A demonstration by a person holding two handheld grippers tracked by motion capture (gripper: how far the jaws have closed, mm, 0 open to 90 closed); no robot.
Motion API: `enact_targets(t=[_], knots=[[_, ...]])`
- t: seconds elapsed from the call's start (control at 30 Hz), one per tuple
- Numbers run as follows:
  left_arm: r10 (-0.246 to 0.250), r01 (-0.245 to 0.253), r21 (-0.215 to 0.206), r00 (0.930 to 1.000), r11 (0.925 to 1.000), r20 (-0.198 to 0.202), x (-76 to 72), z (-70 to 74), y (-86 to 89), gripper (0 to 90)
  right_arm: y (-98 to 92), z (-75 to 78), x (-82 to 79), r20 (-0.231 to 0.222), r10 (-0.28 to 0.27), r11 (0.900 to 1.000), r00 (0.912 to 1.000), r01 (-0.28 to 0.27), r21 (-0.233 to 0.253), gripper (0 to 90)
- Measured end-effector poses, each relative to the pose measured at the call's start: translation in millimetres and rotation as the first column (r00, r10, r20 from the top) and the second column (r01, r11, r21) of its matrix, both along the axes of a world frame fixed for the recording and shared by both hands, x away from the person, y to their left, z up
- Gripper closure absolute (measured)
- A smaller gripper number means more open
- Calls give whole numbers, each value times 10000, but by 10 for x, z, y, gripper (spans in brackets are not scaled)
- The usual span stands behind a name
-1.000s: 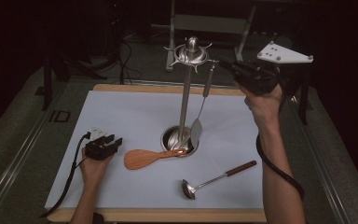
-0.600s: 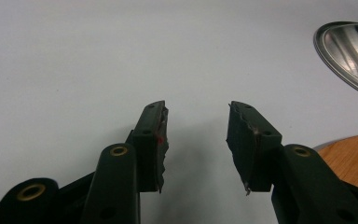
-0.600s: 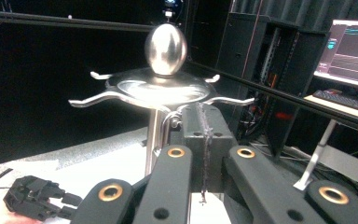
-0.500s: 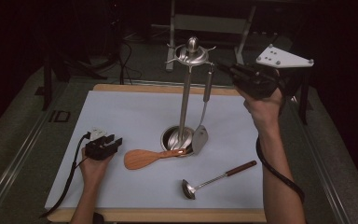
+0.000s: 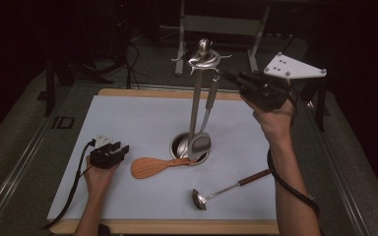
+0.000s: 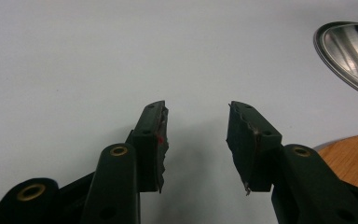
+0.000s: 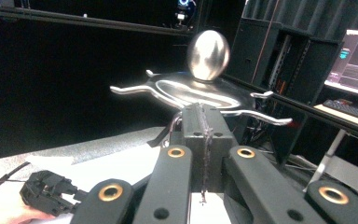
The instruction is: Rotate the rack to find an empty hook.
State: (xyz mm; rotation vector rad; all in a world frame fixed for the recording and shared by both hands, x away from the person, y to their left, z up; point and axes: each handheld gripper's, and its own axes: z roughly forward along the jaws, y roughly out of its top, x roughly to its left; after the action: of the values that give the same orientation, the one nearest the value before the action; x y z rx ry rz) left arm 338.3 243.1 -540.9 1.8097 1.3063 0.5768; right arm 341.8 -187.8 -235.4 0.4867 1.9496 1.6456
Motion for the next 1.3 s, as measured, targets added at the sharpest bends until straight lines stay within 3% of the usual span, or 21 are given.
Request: enact_targets(t=[1.3], knots=[[25, -25, -37, 10000, 10000, -14, 2, -1, -2, 579, 306, -1, -171, 419, 193, 9993, 9989, -179, -327, 900]])
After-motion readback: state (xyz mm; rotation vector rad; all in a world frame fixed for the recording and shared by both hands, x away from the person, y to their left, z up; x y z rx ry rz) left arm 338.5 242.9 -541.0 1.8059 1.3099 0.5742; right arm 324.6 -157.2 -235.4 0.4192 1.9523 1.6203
